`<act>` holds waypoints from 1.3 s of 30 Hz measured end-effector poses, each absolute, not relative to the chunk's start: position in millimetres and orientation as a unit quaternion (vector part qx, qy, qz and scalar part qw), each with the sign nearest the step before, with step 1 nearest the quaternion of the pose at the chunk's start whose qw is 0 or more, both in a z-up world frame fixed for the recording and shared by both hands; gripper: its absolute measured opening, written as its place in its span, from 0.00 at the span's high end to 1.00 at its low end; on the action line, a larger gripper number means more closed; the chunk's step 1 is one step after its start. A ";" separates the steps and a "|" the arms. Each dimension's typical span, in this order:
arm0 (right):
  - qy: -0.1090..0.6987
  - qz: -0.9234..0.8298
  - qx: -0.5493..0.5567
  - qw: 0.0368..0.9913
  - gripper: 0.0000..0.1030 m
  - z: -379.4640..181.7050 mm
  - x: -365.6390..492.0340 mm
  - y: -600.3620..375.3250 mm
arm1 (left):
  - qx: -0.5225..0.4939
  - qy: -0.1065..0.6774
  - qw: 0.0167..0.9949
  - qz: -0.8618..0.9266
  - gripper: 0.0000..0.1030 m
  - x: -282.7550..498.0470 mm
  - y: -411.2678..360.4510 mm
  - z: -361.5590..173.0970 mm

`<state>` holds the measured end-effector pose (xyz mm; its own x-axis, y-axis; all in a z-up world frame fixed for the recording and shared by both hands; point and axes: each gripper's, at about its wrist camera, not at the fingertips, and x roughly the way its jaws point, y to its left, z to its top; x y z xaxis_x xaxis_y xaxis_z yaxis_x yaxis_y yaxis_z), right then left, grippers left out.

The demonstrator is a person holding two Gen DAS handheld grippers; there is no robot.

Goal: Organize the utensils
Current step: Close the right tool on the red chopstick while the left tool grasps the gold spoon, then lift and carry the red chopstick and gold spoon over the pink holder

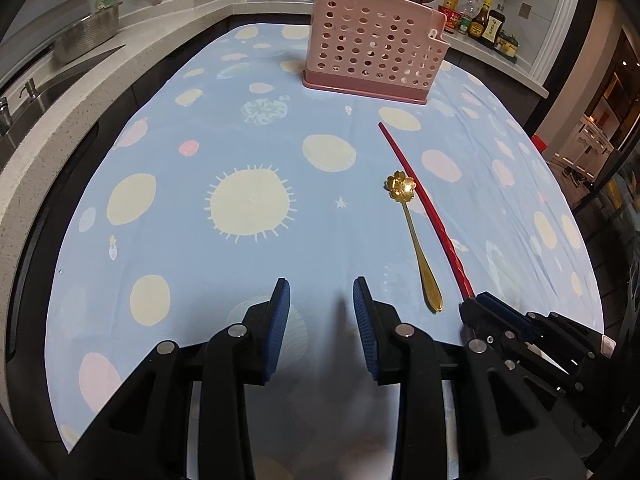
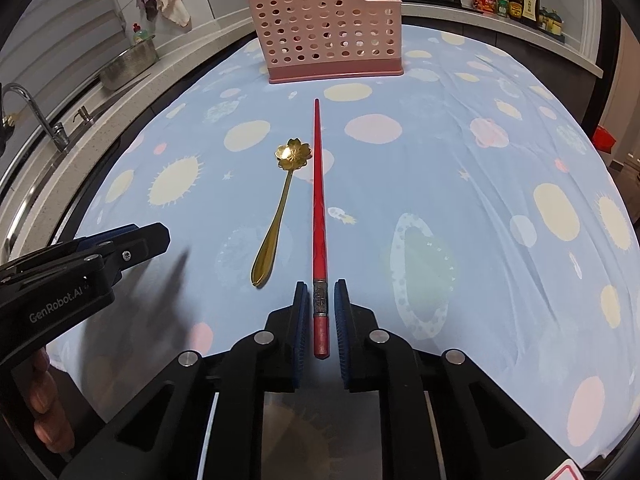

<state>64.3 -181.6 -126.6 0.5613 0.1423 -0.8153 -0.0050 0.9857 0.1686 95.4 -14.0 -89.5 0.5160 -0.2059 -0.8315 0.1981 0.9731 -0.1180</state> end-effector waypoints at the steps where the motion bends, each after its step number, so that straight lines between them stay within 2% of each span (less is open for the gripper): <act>1: 0.466 0.041 0.076 0.881 0.93 -126.6 63.9 -183.3 | -0.004 0.479 0.870 -0.116 0.69 95.9 -14.4 -90.2; 5: 0.466 0.034 0.087 0.880 0.93 -126.1 62.5 -191.3 | -0.008 0.486 0.865 -0.122 0.67 97.2 -18.1 -93.3; 7: 0.467 0.030 0.093 0.879 0.93 -125.8 61.0 -195.2 | -0.011 0.484 0.866 -0.124 0.54 96.0 -21.2 -93.0; 21: 0.460 0.010 0.128 0.879 0.93 -120.6 45.9 -224.3 | 0.012 0.497 0.848 -0.186 0.52 94.0 -76.4 -108.7; 23: 0.459 0.011 0.130 0.879 0.93 -120.8 45.3 -223.9 | 0.009 0.496 0.849 -0.181 0.56 94.8 -74.8 -111.3; 27: 0.460 0.014 0.134 0.878 0.93 -123.0 46.3 -224.0 | 0.006 0.496 0.848 -0.186 0.73 95.1 -73.6 -111.4; 28: 0.460 0.015 0.135 0.877 0.93 -123.3 46.4 -224.0 | 0.004 0.496 0.847 -0.189 0.81 94.6 -73.5 -111.6; 30: 0.460 0.015 0.136 0.878 0.93 -123.4 46.6 -224.3 | -0.001 0.499 0.844 -0.197 0.89 94.1 -74.3 -113.0; 39: 0.451 0.020 0.142 0.881 0.93 -115.5 43.1 -225.1 | -0.032 0.487 0.850 -0.199 0.90 92.3 -59.8 -92.3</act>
<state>43.1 -225.1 -115.5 0.5924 0.1643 -0.7887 0.0927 0.9586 0.2693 92.3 -59.8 -92.3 0.4474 -0.3692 -0.8146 0.3068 0.9189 -0.2479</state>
